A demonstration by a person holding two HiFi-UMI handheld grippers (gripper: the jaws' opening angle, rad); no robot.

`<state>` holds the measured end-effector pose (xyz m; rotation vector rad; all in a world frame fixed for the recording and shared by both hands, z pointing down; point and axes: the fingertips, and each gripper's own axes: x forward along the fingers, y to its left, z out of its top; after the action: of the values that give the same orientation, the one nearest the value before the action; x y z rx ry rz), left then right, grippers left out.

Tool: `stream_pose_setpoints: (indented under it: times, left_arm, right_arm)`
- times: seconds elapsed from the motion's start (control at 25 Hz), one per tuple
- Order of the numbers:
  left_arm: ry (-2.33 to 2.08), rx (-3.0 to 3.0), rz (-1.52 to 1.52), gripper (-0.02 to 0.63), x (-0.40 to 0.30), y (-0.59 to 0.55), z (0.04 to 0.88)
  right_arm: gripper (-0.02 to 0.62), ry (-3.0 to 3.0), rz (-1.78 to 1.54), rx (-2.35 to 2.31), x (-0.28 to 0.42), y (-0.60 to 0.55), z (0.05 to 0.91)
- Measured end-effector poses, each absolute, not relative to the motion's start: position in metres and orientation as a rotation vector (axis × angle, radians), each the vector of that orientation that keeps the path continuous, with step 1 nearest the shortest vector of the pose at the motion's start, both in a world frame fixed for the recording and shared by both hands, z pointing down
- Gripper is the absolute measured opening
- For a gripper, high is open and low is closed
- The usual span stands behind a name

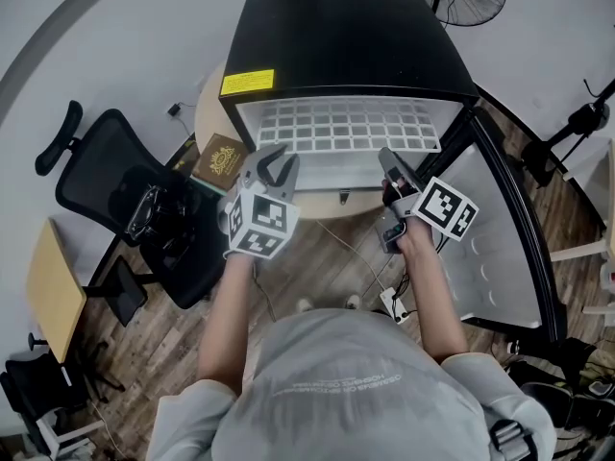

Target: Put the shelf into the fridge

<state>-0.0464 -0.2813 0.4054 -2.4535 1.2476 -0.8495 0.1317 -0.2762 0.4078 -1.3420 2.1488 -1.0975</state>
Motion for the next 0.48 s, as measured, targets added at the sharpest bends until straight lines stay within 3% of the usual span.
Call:
stream_pose_setpoints:
  times: [0.48]
  left_arm:
    - [1.327, -2.470, -0.812, 0.077, -0.046, -0.305, 0.409]
  right_arm:
    - [0.084, 2.150, -1.087, -1.361, 0.132, -0.299, 0.411]
